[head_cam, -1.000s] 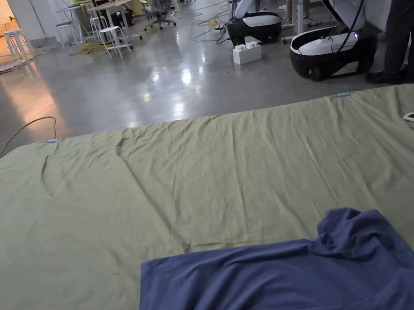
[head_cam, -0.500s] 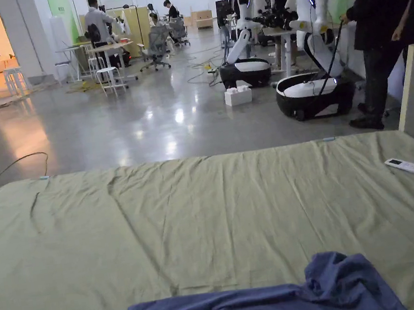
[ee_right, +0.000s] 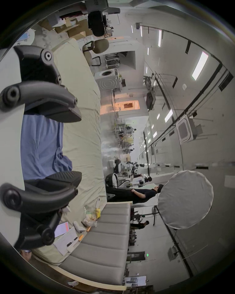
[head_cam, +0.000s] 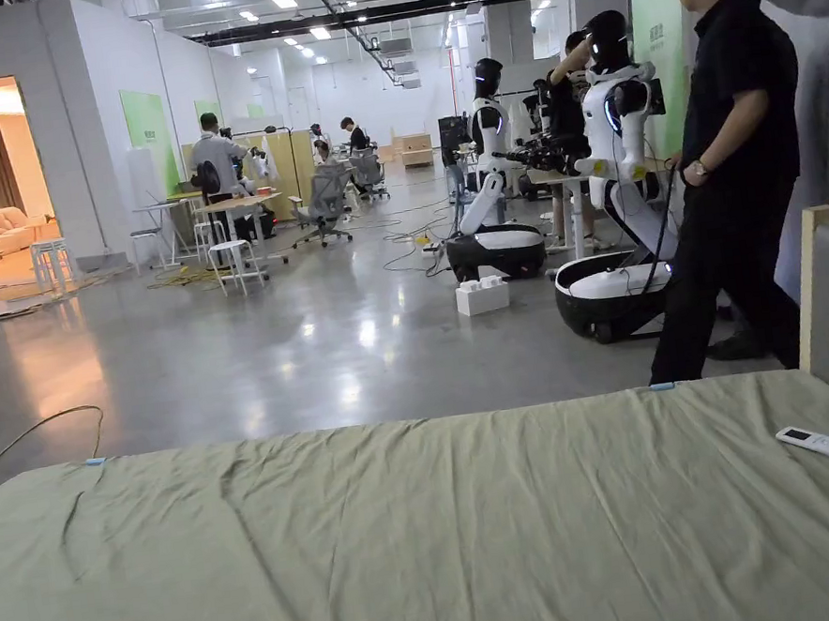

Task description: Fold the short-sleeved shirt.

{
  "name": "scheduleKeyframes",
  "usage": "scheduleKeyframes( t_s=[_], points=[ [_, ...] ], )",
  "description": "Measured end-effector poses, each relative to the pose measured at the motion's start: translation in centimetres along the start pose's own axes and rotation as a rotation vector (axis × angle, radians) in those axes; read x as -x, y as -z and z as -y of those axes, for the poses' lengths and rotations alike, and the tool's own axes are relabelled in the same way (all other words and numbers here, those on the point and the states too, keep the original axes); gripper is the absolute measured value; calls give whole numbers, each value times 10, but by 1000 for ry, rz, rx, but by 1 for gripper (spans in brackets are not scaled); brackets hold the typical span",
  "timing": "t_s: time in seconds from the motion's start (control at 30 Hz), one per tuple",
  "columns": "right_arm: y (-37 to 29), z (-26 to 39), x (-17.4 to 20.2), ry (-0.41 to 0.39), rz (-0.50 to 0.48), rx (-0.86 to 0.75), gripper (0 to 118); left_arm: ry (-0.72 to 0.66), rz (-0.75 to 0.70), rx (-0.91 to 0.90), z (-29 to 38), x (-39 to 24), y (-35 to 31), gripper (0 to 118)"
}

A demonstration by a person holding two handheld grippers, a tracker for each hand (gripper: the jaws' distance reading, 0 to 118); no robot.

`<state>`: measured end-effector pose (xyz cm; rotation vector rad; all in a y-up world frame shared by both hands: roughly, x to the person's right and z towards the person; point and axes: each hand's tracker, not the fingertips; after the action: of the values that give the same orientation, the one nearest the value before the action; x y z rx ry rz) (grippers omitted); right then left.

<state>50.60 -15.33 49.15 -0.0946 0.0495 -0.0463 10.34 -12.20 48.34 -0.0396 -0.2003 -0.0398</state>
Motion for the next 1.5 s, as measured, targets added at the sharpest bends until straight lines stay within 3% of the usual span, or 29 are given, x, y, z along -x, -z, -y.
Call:
scheduleKeyframes(
  t_s=[0.07,0.1,0.13,0.2,0.37,0.73,0.93,0.97,1.0,1.03,1.07,1.1,1.17,1.37,1.5],
  points=[
    [-1,-2,4,21,-29,4,39,44,-47,23,-3,-9,-1,17],
    [-2,-2,6,42,-43,9,25,62,-62,35,-4,-10,0,7],
    [-3,-1,8,45,-48,11,9,50,-56,28,-5,-12,-1,7],
    [-3,-1,15,7,-47,8,5,-11,-16,20,-7,-7,-7,3],
    [-4,0,21,-33,-53,16,0,-39,-22,28,-5,-2,-8,3],
    [13,9,14,1,-24,47,0,-79,-8,116,12,6,17,3],
    [41,39,3,113,-38,172,0,-162,2,365,62,32,102,6],
    [45,43,1,111,-37,187,0,-209,18,416,73,41,124,15],
    [50,50,-2,110,-35,210,0,-261,36,460,84,51,150,32],
    [53,55,-4,108,-31,226,0,-296,37,508,97,60,173,64],
    [56,60,-6,105,-26,245,0,-315,29,533,111,67,198,83],
    [60,64,-10,105,-23,266,0,-289,-4,546,125,71,223,93],
    [63,70,-15,111,-12,301,0,-197,-52,589,146,77,269,92],
    [74,88,-32,113,23,401,0,-223,-59,787,204,100,385,90],
    [76,96,-37,125,53,427,0,-207,-73,881,235,96,423,69]
  ],
)
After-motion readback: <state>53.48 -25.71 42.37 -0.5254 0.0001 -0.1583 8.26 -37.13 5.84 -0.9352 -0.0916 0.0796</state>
